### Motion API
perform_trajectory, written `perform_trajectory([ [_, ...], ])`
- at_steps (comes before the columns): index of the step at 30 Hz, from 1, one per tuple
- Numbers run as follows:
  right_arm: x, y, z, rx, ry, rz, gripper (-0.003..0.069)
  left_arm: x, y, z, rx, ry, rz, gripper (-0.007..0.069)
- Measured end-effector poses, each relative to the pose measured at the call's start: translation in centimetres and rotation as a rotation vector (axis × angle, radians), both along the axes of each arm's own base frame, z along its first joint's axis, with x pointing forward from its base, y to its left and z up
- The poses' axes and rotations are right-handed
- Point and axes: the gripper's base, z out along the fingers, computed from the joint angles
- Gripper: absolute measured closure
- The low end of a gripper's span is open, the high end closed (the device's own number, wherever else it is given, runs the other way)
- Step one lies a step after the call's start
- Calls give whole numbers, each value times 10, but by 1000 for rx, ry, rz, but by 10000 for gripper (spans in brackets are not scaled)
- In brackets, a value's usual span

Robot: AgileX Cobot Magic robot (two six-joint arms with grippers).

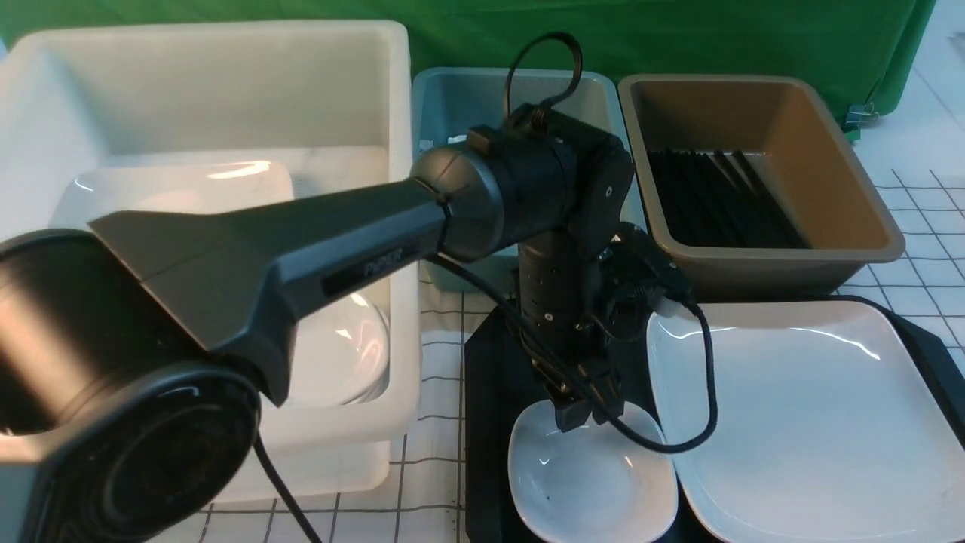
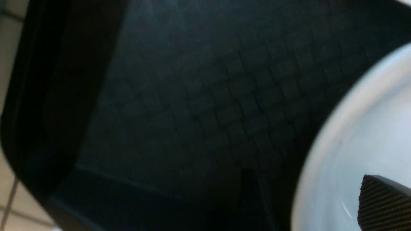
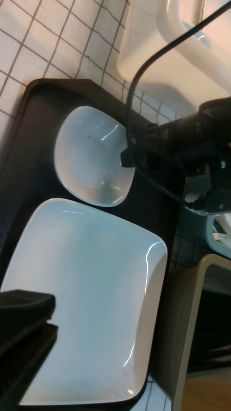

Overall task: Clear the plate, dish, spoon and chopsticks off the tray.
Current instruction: Use the left arm to grab a small plate from the dinner plate, then use the left arm to put the small plate into the large storage box on the left

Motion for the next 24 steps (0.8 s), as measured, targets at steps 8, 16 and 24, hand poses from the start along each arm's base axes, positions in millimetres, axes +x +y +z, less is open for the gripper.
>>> perform_trajectory([
  [8,0,0,0,-1,2,0,587,2,-7,-21,-22,23,-62,210],
  [16,-1,0,-1,-7,13,-1,587,0,-9,-25,-39,61,-58,355],
  [24,-1,0,-1,-7,14,-1,587,-7,-3,4,-30,78,-3,571],
])
